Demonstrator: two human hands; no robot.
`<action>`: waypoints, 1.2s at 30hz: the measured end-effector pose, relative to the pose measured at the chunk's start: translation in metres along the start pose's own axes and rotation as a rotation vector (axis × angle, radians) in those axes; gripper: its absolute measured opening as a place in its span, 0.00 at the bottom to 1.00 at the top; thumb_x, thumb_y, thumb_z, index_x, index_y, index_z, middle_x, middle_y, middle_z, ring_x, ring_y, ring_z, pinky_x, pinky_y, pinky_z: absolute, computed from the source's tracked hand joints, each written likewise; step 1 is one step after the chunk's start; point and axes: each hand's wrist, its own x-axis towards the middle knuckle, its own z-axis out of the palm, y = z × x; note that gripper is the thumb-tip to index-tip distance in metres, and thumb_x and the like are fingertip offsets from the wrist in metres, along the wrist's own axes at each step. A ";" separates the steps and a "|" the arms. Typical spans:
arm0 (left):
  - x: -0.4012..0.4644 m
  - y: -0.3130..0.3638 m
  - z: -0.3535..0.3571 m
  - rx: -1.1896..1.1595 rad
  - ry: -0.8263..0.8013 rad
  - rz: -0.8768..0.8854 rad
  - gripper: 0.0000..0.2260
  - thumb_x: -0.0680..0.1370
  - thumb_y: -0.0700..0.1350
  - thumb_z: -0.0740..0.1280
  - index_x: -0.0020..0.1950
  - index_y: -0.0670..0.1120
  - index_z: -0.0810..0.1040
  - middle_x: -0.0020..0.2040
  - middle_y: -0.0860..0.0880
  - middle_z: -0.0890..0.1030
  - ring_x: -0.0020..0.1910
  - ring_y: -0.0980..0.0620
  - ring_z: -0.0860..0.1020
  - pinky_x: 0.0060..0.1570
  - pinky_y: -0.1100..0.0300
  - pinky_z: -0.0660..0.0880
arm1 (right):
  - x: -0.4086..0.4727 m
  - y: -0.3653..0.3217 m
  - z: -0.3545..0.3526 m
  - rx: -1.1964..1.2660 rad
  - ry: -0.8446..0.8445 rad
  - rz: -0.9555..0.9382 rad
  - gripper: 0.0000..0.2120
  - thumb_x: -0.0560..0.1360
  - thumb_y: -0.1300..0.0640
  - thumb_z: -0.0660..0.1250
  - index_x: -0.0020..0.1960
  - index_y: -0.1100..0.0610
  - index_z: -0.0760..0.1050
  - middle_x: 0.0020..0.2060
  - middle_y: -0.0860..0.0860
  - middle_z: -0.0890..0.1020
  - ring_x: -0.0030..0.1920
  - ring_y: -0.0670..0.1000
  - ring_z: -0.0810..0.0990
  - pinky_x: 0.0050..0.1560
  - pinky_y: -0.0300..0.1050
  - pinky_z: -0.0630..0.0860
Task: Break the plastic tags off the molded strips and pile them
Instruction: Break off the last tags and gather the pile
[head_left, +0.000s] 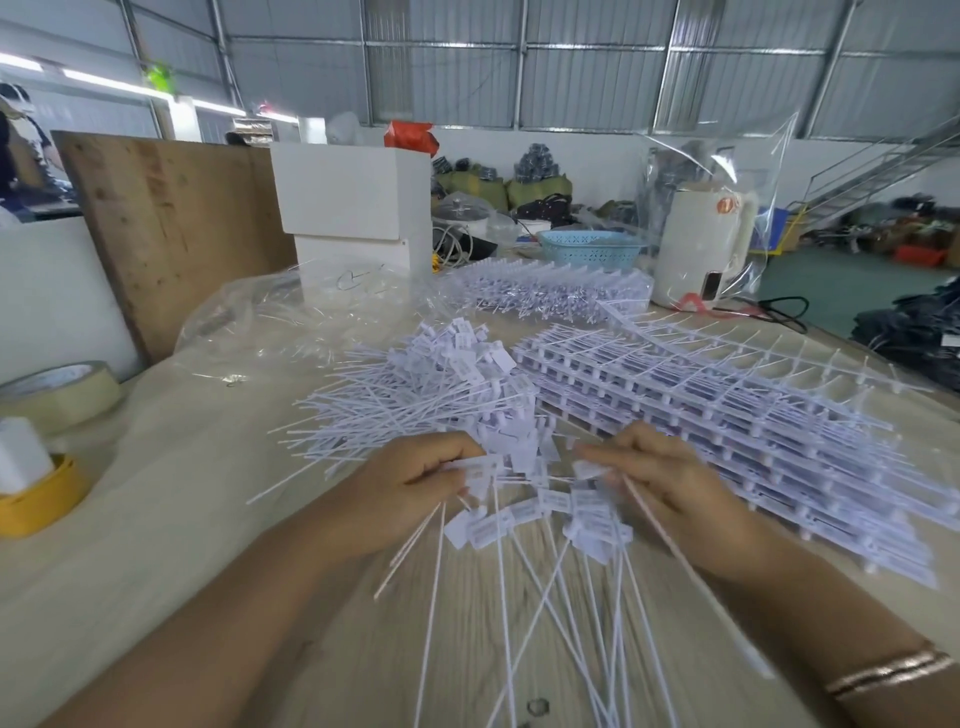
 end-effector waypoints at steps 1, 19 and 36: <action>0.001 0.002 0.002 0.024 0.006 -0.001 0.10 0.76 0.43 0.61 0.47 0.56 0.78 0.41 0.57 0.79 0.41 0.59 0.77 0.43 0.67 0.70 | 0.001 0.001 0.007 -0.104 -0.055 -0.042 0.19 0.74 0.64 0.68 0.64 0.56 0.74 0.45 0.49 0.78 0.43 0.45 0.75 0.44 0.45 0.74; 0.006 0.021 0.025 -0.235 0.120 -0.104 0.06 0.79 0.45 0.62 0.45 0.54 0.77 0.38 0.54 0.78 0.36 0.58 0.77 0.40 0.62 0.74 | 0.011 -0.021 0.020 -0.529 0.257 -0.289 0.16 0.74 0.53 0.62 0.60 0.54 0.79 0.35 0.49 0.81 0.33 0.52 0.79 0.36 0.47 0.64; 0.003 0.022 0.020 -0.115 0.035 0.014 0.13 0.78 0.44 0.64 0.36 0.58 0.75 0.33 0.49 0.75 0.32 0.54 0.70 0.33 0.64 0.65 | 0.009 -0.025 0.015 0.015 0.061 -0.129 0.13 0.78 0.47 0.58 0.54 0.44 0.81 0.39 0.30 0.78 0.41 0.34 0.71 0.46 0.46 0.62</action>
